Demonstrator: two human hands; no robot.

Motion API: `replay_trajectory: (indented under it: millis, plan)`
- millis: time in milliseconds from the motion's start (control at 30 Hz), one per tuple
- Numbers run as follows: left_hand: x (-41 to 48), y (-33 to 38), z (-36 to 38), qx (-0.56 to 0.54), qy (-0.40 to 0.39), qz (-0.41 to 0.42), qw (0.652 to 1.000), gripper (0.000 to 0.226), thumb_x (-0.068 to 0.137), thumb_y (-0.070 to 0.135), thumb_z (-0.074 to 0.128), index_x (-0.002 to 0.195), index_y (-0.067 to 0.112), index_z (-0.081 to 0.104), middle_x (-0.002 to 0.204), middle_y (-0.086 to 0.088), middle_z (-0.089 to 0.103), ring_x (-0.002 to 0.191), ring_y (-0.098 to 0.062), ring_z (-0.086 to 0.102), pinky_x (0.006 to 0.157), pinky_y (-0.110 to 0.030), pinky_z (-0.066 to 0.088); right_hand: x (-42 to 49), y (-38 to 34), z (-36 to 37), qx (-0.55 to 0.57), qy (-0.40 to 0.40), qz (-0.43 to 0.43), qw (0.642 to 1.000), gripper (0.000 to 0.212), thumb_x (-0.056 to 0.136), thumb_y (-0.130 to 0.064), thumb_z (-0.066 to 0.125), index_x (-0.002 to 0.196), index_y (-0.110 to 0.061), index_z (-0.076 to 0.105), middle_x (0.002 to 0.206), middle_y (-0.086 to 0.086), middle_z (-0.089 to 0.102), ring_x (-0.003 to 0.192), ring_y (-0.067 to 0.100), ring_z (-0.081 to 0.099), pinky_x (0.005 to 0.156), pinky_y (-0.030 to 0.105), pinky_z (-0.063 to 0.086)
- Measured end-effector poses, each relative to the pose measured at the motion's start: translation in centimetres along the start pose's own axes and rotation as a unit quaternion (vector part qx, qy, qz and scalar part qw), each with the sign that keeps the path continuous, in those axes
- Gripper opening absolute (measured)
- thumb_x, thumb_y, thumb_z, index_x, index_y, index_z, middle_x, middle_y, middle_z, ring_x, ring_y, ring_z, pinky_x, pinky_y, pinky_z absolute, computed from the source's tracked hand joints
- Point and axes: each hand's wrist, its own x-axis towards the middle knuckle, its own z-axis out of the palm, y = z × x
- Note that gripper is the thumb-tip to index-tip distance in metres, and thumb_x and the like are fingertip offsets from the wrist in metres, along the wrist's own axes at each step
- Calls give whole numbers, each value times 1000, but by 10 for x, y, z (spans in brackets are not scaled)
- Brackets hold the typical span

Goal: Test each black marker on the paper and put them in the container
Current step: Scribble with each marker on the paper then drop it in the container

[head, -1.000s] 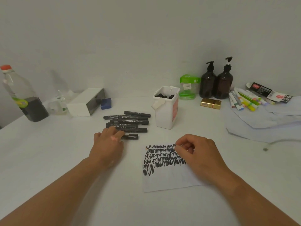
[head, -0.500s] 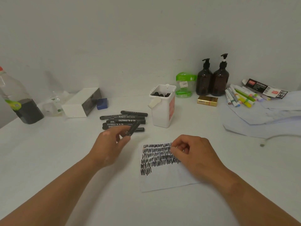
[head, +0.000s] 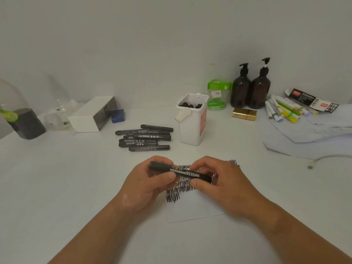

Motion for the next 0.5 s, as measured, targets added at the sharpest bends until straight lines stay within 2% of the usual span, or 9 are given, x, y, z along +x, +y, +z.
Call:
replay_trajectory:
  millis: [67, 133, 233, 300, 333, 400, 500]
  plan:
    - [0, 1, -6, 56, 19, 27, 998, 26, 66, 5, 82, 86, 18, 73, 95, -16, 73, 79, -26, 70, 76, -32, 59, 1, 3, -4, 39, 24, 15, 999, 19, 84, -29, 82, 93, -44, 72, 84, -20, 75, 66, -3, 62, 66, 6, 43]
    - [-3, 2, -10, 184, 37, 70, 980, 28, 63, 18, 86, 86, 26, 72, 94, -6, 77, 82, -21, 72, 78, -29, 58, 1, 4, -7, 81, 26, 36, 996, 19, 83, -28, 82, 93, -42, 75, 85, -17, 77, 75, 1, 69, 70, 10, 48]
    - [-9, 0, -6, 397, 30, 143, 906, 30, 73, 31, 80, 101, 36, 70, 94, 14, 76, 84, -12, 72, 77, -20, 56, 2, 2, -7, 127, 30, 52, 990, 20, 84, -21, 82, 92, -38, 77, 85, -10, 78, 78, 11, 73, 77, 27, 58]
    - [-11, -4, 1, 493, 7, 197, 848, 29, 83, 35, 70, 112, 35, 69, 93, 21, 72, 82, -6, 67, 72, -13, 49, 3, -1, -2, 164, 29, 55, 984, 17, 80, -21, 82, 91, -33, 78, 82, -7, 78, 75, 11, 72, 73, 26, 57]
    - [-12, -6, 5, 513, -9, 214, 831, 27, 88, 34, 65, 116, 32, 68, 92, 21, 69, 81, -3, 64, 71, -12, 46, 3, -3, 1, 191, 25, 55, 980, 15, 78, -22, 81, 90, -31, 78, 79, -7, 77, 71, 8, 70, 68, 21, 55]
    - [-12, -7, 12, 522, -48, 227, 821, 27, 97, 32, 56, 122, 28, 65, 95, 19, 67, 84, -1, 61, 73, -14, 45, 3, -7, 7, 235, 16, 51, 970, 11, 77, -23, 77, 87, -26, 78, 70, -10, 73, 60, 2, 64, 59, 13, 48]
    - [-14, -9, 21, 520, -79, 232, 818, 27, 104, 37, 44, 120, 27, 63, 89, 26, 61, 81, 3, 58, 71, -13, 42, 2, -9, 16, 260, 1, 51, 964, 8, 79, -23, 76, 87, -23, 77, 60, -13, 65, 53, 1, 57, 53, 12, 44]
